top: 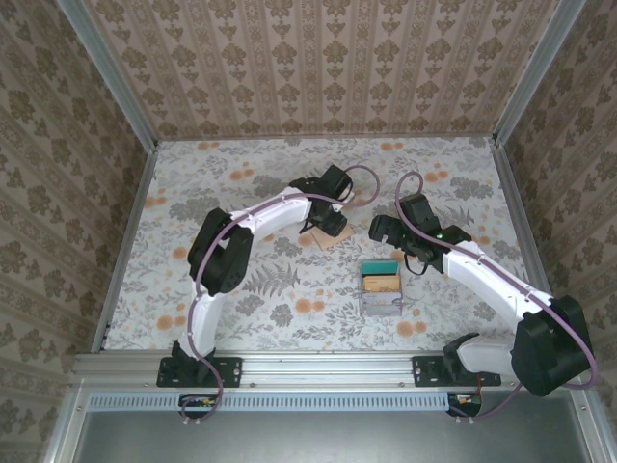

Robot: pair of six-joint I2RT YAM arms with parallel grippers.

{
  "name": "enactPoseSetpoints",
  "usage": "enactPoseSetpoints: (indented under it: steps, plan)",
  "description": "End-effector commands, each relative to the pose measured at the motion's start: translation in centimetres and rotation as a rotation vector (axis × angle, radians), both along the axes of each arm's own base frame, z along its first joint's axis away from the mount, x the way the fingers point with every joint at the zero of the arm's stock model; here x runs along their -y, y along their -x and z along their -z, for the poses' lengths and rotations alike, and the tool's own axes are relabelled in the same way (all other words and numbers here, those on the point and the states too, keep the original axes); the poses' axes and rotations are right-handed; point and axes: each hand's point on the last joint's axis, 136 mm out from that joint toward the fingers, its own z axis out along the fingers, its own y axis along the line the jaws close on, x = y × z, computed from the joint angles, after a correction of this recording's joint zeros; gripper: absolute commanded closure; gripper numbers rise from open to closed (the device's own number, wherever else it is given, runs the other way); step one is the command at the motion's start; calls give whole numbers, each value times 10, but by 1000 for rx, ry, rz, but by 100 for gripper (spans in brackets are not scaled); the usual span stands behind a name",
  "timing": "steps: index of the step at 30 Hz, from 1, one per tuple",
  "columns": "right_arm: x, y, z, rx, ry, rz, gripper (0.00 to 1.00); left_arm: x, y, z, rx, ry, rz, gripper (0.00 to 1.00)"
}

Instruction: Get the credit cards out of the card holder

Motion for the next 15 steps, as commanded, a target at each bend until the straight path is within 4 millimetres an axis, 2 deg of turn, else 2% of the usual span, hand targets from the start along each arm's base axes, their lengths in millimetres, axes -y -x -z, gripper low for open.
enactPoseSetpoints:
  steps: [1,9,12,15]
  plan:
    - [4,4,7,-21,-2,24,0,-4,6,21,-47,-52,13,54]
    - [3,4,5,-18,-11,22,1,-10,0,42,-63,-107,-2,55]
    - [2,4,6,-20,-16,20,0,-11,-2,41,-58,-109,-5,62]
    - [0,5,7,-21,-25,15,0,-10,-4,39,-56,-101,-5,75]
